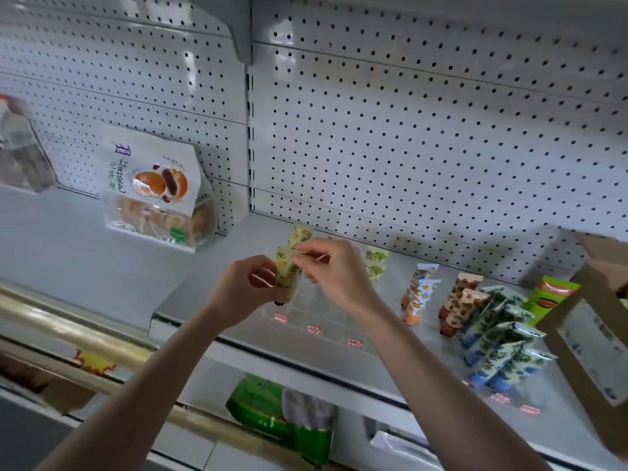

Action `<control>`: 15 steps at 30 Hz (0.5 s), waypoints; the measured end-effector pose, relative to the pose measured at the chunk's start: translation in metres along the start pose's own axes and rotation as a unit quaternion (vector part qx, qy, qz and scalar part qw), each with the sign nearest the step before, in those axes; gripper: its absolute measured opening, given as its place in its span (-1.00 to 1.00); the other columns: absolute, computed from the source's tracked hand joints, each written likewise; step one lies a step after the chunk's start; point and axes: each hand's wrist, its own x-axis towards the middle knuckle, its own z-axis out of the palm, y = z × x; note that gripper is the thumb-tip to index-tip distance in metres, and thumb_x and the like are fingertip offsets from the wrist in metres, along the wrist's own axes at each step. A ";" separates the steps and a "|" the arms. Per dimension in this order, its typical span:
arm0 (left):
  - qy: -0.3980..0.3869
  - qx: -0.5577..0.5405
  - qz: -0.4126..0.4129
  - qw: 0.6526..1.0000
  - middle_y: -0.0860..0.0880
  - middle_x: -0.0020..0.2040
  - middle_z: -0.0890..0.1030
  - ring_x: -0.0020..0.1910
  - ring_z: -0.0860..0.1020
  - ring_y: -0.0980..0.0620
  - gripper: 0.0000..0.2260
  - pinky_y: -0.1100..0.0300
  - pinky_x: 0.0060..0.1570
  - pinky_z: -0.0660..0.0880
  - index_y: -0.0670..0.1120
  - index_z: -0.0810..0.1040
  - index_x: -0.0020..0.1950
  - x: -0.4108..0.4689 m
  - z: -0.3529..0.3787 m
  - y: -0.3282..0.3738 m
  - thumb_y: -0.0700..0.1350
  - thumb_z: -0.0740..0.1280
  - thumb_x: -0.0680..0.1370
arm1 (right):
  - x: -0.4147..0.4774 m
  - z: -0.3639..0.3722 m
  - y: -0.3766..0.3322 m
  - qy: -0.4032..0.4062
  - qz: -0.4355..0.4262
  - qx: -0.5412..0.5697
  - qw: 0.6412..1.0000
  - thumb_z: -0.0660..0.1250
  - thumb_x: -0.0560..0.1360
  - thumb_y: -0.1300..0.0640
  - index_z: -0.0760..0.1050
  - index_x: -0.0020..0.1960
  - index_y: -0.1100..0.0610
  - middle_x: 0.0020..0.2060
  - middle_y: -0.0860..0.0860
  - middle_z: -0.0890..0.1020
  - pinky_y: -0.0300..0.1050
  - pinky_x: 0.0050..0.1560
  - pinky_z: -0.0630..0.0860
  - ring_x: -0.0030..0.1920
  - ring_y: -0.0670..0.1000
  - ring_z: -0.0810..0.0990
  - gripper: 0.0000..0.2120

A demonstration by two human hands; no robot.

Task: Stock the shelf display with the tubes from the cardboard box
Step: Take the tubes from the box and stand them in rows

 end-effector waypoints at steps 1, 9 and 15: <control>0.001 0.002 -0.003 1.000 -0.04 -0.26 0.65 -0.35 0.60 0.13 -0.78 0.34 -0.28 0.52 -0.07 0.58 -0.19 0.000 -0.001 -0.003 -0.29 0.54 0.29 | 0.000 0.002 0.000 -0.007 0.000 -0.008 1.000 0.37 0.49 0.20 0.61 0.11 0.19 -0.24 -0.11 0.62 -0.30 -0.07 0.51 -0.34 -0.29 0.49 -0.80; -0.017 0.027 -0.027 0.999 0.04 -0.30 0.66 -0.32 0.60 0.05 -0.79 0.10 -0.19 0.55 0.09 0.55 -0.28 0.001 -0.002 -0.014 -0.20 0.51 0.35 | -0.002 0.016 0.006 -0.018 0.015 -0.046 0.999 0.34 0.51 0.21 0.61 0.11 0.16 -0.01 0.07 0.68 -0.16 -0.02 0.58 -0.24 -0.15 0.56 -0.80; -0.030 0.098 -0.039 0.994 0.10 -0.30 0.63 -0.33 0.56 0.13 -0.76 0.23 -0.29 0.43 0.14 0.47 -0.31 0.002 0.001 -0.013 -0.12 0.49 0.39 | -0.002 0.022 0.012 -0.009 0.027 -0.055 0.998 0.34 0.51 0.22 0.62 0.10 0.16 -0.06 0.05 0.69 -0.35 -0.21 0.54 -0.37 -0.14 0.59 -0.81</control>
